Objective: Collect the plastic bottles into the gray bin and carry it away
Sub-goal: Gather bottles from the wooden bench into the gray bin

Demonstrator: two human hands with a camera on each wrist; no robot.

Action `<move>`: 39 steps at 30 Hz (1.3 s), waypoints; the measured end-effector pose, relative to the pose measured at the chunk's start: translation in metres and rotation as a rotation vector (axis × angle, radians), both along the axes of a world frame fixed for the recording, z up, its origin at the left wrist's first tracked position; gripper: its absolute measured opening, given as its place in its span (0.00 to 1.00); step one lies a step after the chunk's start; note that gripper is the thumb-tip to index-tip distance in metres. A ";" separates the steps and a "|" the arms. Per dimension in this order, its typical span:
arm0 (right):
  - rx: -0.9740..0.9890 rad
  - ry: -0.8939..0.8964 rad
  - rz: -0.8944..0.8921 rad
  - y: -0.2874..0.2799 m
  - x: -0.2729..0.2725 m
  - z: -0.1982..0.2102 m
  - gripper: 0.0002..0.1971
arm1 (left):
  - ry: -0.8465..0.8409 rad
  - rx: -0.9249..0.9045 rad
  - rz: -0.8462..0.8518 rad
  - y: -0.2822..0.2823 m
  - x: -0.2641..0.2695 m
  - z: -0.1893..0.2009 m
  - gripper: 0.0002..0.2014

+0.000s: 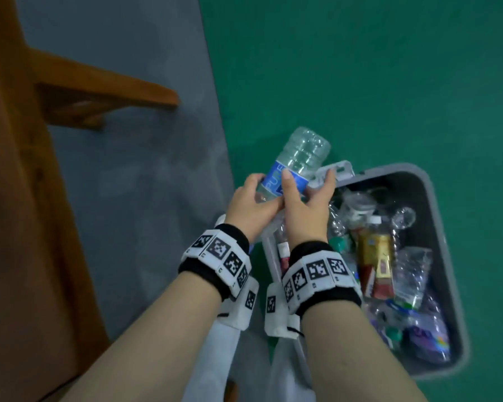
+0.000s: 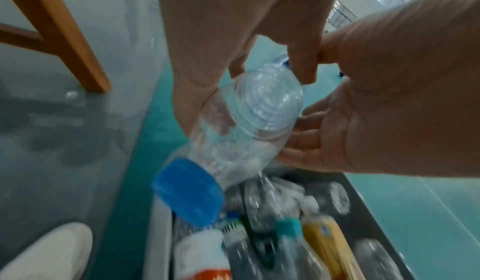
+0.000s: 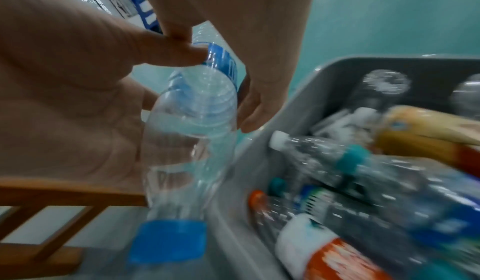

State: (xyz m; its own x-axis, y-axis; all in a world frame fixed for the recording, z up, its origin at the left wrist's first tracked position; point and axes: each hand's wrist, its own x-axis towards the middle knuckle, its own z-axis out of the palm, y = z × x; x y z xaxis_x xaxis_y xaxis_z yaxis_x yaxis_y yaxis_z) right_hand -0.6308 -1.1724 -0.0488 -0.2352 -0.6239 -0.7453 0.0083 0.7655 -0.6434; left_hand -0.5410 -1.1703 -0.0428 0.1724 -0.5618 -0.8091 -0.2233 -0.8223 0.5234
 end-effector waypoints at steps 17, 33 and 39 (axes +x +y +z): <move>0.080 0.497 -0.006 0.212 -0.203 -0.038 0.43 | -0.191 -0.092 -0.856 0.161 -0.175 -0.047 0.28; 0.211 0.441 0.315 0.297 -0.247 -0.063 0.41 | -0.504 -0.056 -1.325 0.226 -0.222 -0.091 0.52; 0.125 0.521 0.451 0.304 -0.251 -0.068 0.47 | -0.681 -0.145 -1.445 0.248 -0.227 -0.096 0.56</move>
